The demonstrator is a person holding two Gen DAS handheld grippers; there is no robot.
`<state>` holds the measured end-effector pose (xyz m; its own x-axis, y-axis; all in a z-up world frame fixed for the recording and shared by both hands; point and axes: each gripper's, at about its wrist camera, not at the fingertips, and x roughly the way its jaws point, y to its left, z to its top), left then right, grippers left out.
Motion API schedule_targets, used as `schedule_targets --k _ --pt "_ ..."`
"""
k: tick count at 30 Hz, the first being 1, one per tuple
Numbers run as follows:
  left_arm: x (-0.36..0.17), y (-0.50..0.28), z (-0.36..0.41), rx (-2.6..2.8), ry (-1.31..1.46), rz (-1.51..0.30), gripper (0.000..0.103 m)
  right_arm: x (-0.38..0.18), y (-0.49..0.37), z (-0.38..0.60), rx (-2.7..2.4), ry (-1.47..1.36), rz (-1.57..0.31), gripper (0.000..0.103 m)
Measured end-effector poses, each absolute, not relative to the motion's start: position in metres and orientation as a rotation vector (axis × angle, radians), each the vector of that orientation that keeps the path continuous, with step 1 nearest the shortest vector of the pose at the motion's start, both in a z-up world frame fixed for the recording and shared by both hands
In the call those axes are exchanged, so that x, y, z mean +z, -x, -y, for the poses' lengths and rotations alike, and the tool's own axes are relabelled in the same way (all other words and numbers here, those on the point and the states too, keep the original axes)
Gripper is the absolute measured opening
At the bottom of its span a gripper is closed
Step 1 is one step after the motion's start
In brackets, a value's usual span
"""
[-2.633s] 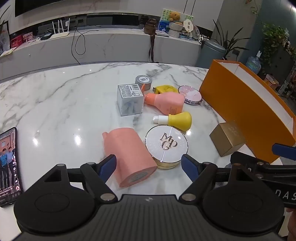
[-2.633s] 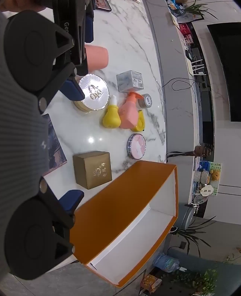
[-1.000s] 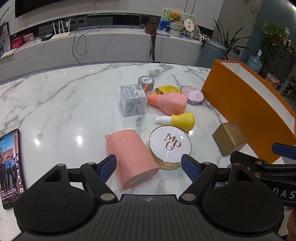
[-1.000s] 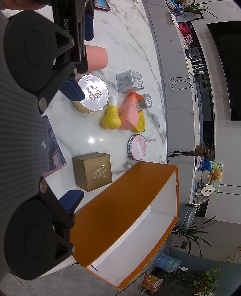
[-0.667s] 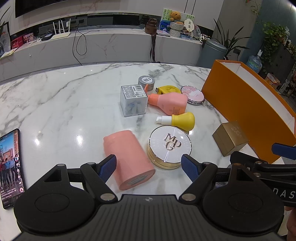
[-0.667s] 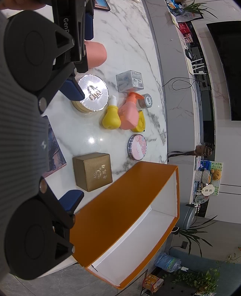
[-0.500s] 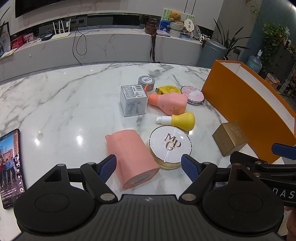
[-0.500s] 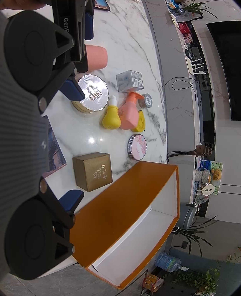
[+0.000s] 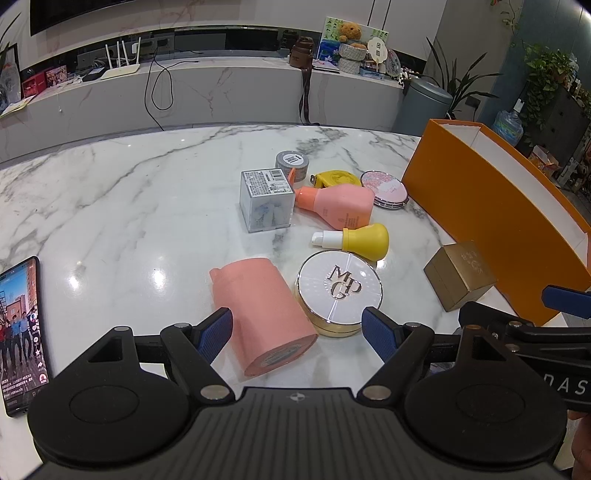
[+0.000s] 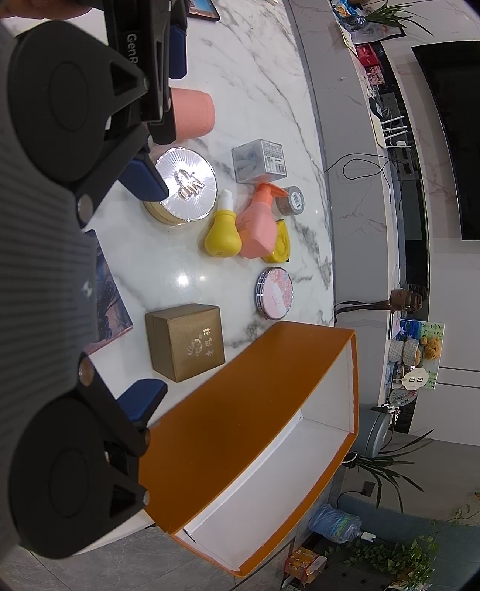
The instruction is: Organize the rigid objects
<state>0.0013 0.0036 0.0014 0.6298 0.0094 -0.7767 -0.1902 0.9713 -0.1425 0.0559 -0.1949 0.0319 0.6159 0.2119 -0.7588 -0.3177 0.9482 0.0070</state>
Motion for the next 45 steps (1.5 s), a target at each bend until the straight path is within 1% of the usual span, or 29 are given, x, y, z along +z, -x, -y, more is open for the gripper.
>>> schedule_targets --k 11,15,19,29,37,43,45 --pt "0.001 0.0 -0.006 0.11 0.222 -0.876 0.094 0.032 -0.057 0.196 0.31 0.155 -0.844 0.1" --pt "-0.004 0.002 -0.009 0.121 0.222 -0.884 0.094 0.033 -0.066 0.21 0.276 0.159 -0.811 0.1" --pt "-0.009 0.004 -0.01 0.108 0.225 -0.876 0.094 0.028 -0.072 0.227 0.308 0.19 -0.737 0.1" --pt "-0.022 0.001 -0.008 0.142 0.207 -0.893 0.095 -0.002 -0.09 0.228 0.363 0.217 -0.802 0.1" --pt "-0.037 -0.005 -0.018 0.18 0.216 -0.925 0.094 -0.009 -0.102 0.219 0.352 0.251 -0.839 0.1" --pt "-0.04 -0.01 -0.03 0.182 0.244 -0.935 0.091 -0.017 -0.115 0.22 0.32 0.246 -0.874 0.1" --pt "-0.041 -0.011 -0.031 0.19 0.224 -0.94 0.087 -0.019 -0.12 0.22 0.316 0.24 -0.884 0.1"
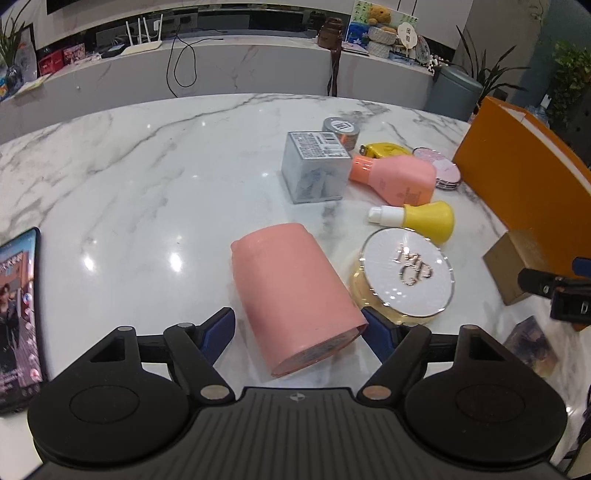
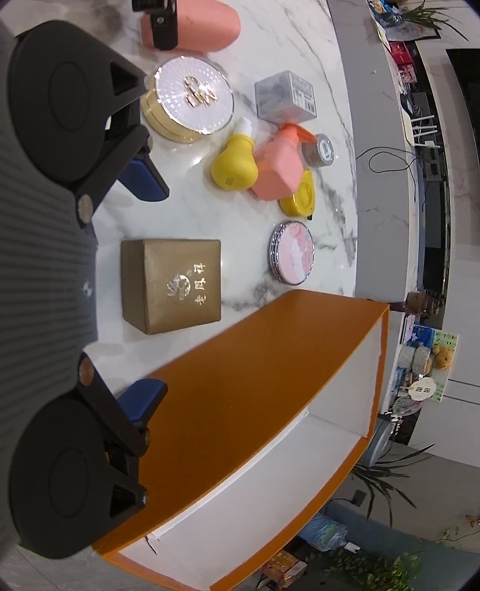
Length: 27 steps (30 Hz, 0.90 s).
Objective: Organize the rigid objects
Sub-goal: 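Grasp the pink cylinder with the left tool while the right tool grasps the gold box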
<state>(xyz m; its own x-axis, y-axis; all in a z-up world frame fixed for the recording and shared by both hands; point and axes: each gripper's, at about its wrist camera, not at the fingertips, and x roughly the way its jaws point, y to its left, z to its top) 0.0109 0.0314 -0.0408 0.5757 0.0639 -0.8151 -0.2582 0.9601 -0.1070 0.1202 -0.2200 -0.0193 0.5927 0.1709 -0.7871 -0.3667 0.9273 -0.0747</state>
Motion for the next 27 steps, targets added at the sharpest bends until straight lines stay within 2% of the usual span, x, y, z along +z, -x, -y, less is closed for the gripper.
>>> schedule_targets --k 8,10,18,27 --pt "-0.047 -0.014 -0.039 0.194 0.168 -0.949 0.08 -0.027 -0.135 0.213 0.315 0.225 -0.927 0.1" --pt "-0.047 -0.015 -0.042 0.189 0.175 -0.947 0.078 -0.03 -0.138 0.213 0.312 0.227 -0.938 0.094" --pt "-0.046 -0.015 -0.045 0.147 0.167 -0.931 0.064 -0.044 -0.148 0.211 0.294 0.233 -0.989 0.091" --pt "-0.046 -0.019 -0.043 0.111 0.138 -0.933 0.063 -0.051 -0.152 0.202 0.306 0.25 -1.004 0.09"
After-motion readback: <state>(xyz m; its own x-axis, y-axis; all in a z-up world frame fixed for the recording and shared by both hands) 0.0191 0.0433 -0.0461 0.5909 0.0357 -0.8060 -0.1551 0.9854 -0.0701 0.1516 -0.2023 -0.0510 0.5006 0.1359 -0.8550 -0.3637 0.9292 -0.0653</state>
